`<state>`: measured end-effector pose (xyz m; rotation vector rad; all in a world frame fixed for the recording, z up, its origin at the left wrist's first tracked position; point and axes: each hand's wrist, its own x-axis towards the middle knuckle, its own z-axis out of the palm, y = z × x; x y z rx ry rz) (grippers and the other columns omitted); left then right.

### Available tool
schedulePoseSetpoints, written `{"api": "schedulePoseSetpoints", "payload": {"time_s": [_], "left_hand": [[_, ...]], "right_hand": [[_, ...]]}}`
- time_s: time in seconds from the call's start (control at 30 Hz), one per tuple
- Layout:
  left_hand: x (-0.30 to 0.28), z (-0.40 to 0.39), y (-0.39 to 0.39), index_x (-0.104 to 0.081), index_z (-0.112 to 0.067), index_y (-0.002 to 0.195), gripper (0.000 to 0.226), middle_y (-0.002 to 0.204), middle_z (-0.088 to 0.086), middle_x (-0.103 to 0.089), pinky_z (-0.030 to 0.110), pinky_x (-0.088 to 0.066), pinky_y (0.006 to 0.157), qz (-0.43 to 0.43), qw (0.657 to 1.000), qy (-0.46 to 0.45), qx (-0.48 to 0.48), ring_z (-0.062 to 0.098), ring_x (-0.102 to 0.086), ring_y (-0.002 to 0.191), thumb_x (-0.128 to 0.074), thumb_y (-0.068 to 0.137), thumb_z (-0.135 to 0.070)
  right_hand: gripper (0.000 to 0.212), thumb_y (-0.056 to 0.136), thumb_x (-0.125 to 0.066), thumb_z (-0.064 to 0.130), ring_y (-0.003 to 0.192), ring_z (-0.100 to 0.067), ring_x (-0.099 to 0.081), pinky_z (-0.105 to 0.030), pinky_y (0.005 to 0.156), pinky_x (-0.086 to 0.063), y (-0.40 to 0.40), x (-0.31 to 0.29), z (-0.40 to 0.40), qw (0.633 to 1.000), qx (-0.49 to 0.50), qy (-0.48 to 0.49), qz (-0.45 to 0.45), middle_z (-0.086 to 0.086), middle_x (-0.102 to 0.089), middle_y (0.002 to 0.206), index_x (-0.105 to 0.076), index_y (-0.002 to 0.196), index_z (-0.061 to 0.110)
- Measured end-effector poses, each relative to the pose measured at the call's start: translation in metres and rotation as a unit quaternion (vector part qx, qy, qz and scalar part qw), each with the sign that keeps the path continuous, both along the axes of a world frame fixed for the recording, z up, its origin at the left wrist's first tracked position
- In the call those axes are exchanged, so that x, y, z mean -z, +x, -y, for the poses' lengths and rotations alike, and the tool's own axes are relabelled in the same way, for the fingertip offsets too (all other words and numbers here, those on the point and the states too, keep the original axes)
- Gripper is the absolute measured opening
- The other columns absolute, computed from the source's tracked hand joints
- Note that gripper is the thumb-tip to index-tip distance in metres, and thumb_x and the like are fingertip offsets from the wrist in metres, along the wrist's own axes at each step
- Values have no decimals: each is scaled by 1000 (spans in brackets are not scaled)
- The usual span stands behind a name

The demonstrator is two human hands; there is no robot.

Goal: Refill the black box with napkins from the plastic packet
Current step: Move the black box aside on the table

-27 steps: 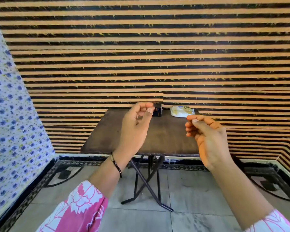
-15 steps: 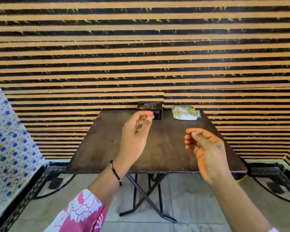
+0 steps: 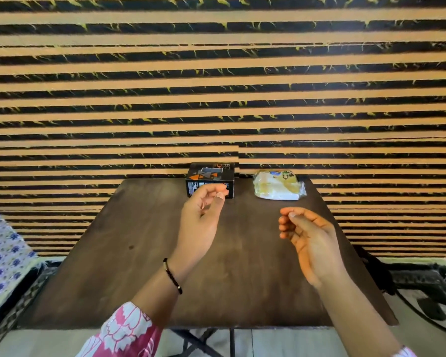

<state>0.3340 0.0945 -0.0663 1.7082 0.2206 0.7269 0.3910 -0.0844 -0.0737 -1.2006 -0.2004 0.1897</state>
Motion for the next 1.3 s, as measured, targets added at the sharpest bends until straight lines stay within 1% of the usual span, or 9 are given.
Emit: {"api": "schedulePoseSetpoints", "payload": {"time_s": [0.23, 0.5, 0.67, 0.83, 1.03, 1.13, 1.2, 1.27, 1.3], "left_hand": [[18, -14, 62, -64, -20, 99, 15, 90, -18, -70, 46, -49, 95, -14, 999, -30, -27, 4, -64, 95, -52, 91, -16], [26, -71, 108, -63, -21, 102, 17, 93, -24, -68, 43, -50, 93, -16, 999, 6, -32, 1, -62, 94, -51, 91, -16], [37, -123, 135, -62, -24, 104, 16, 102, -13, -66, 45, -49, 94, -70, 997, 30, -25, 6, -61, 98, -53, 91, -21], [56, -168, 171, -63, -18, 103, 16, 103, -4, -67, 38, -49, 95, -115, 993, -6, -13, 11, -61, 99, -54, 90, -17], [94, -208, 213, -56, -16, 112, 22, 111, -2, -61, 25, -43, 91, -189, 982, -17, -12, 10, -56, 106, -54, 90, -19], [119, -223, 229, -52, -16, 117, 29, 121, 1, -55, 35, -44, 98, -231, 972, 23, -28, 20, -55, 111, -54, 89, -23], [131, -232, 239, -48, -16, 121, 36, 124, 3, -48, 46, -45, 99, -244, 967, 55, -48, 27, -54, 110, -57, 87, -26], [140, -239, 248, -42, -13, 128, 47, 131, 6, -42, 45, -42, 103, -260, 963, 55, -53, 24, -51, 116, -58, 86, -27], [143, -242, 253, -39, -14, 129, 50, 133, 6, -42, 44, -41, 104, -275, 959, 49, -52, 23, -50, 117, -59, 86, -27]], "right_hand": [[29, 87, -50, -2, 66, -17, -57, -26, 59, -46, 74, 7, -8, 999, -19, -21, -21, -6, -65, 66, -72, 72, 10], [26, 88, -49, -2, 64, -19, -54, -26, 58, -45, 119, 27, -53, 997, -15, -37, -66, -9, -61, 66, -70, 75, 6], [24, 89, -48, -1, 65, -19, -54, -27, 60, -45, 149, 38, -99, 994, -32, -60, -88, -10, -61, 69, -69, 78, 5], [24, 90, -48, 1, 66, -18, -55, -26, 61, -46, 188, 55, -151, 990, -33, -88, -107, -9, -62, 72, -69, 80, 7], [16, 89, -52, 7, 81, -16, -58, -25, 71, -46, 231, 89, -201, 977, -17, -138, -160, -9, -65, 93, -66, 85, 14], [12, 89, -54, 9, 96, -18, -56, -29, 83, -42, 251, 107, -217, 969, 6, -160, -190, -3, -63, 94, -64, 87, 16], [16, 89, -55, 12, 110, -19, -54, -32, 92, -38, 263, 115, -226, 962, 3, -185, -202, -2, -62, 104, -62, 103, 12], [26, 89, -55, 14, 114, -17, -51, -33, 99, -35, 271, 119, -233, 954, -11, -211, -211, -3, -59, 116, -58, 115, 10], [22, 90, -54, 14, 111, -14, -50, -34, 102, -34, 274, 120, -236, 952, -21, -221, -211, -1, -59, 115, -59, 112, 12]]}}
